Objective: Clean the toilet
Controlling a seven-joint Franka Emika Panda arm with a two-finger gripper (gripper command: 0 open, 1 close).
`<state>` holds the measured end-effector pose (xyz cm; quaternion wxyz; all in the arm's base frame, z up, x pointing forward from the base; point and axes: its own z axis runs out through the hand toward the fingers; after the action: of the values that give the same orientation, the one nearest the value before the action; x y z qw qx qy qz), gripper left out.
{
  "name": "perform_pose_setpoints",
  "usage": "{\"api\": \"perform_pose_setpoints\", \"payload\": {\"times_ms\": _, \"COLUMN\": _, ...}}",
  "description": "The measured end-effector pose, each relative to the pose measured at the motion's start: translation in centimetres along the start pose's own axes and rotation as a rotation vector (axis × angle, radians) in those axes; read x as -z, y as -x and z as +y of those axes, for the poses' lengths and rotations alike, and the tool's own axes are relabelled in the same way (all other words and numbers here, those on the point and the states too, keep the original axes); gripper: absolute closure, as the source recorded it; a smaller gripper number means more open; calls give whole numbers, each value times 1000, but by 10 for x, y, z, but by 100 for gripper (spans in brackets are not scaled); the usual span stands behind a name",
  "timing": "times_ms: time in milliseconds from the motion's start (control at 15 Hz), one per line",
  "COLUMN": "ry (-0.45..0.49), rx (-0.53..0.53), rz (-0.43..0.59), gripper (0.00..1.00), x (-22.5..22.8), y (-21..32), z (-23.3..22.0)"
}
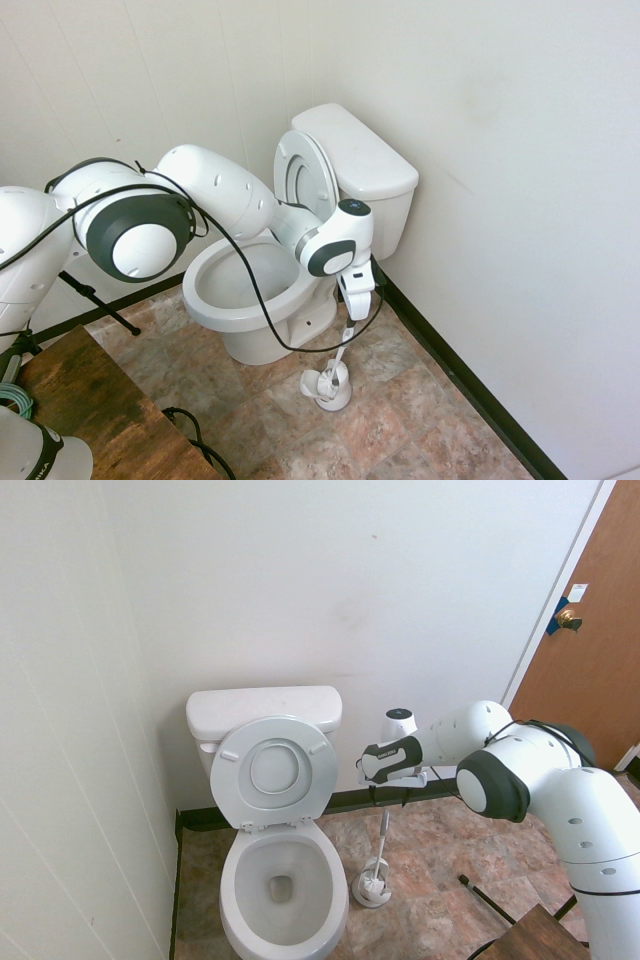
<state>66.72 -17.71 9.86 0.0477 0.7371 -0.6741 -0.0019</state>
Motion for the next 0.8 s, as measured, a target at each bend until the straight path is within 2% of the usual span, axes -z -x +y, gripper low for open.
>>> {"api": "perform_pose_setpoints", "payload": {"times_ms": 800, "ry": 66, "rx": -134, "rz": -25, "gripper": 0, "x": -85, "y": -9, "z": -19}}
